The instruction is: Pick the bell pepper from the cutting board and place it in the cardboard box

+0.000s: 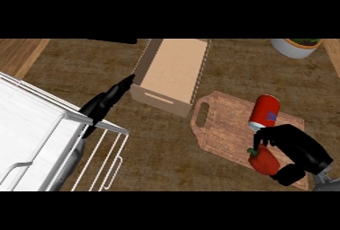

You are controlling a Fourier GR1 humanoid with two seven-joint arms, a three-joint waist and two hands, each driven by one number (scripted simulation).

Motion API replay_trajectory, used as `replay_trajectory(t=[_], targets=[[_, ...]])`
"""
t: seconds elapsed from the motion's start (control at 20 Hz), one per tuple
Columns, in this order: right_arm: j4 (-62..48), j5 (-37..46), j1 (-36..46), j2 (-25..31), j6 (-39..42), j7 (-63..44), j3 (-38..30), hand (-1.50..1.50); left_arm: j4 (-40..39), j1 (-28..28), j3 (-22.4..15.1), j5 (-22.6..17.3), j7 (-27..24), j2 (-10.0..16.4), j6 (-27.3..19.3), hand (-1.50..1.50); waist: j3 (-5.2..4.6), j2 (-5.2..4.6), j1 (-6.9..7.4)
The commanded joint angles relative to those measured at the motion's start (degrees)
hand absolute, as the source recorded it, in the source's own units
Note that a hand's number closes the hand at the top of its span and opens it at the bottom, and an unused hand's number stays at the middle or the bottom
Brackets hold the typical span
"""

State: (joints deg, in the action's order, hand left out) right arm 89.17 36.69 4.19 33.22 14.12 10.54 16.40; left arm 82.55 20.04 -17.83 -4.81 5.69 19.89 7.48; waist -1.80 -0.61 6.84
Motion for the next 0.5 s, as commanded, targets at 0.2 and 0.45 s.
replay_trajectory(t=[0.2,0.45], targets=[[8.1,18.4,10.6,-7.7,-6.2,3.6,19.2,1.50,-0.9,-2.8,1.3,0.6,-1.9,-5.2,-6.5,0.00,1.76,0.68,-4.24],[13.9,17.5,12.4,-9.1,-4.9,3.8,16.9,1.50,1.4,-5.2,2.6,1.9,-2.3,-5.4,-8.1,0.00,1.78,0.82,-6.45]])
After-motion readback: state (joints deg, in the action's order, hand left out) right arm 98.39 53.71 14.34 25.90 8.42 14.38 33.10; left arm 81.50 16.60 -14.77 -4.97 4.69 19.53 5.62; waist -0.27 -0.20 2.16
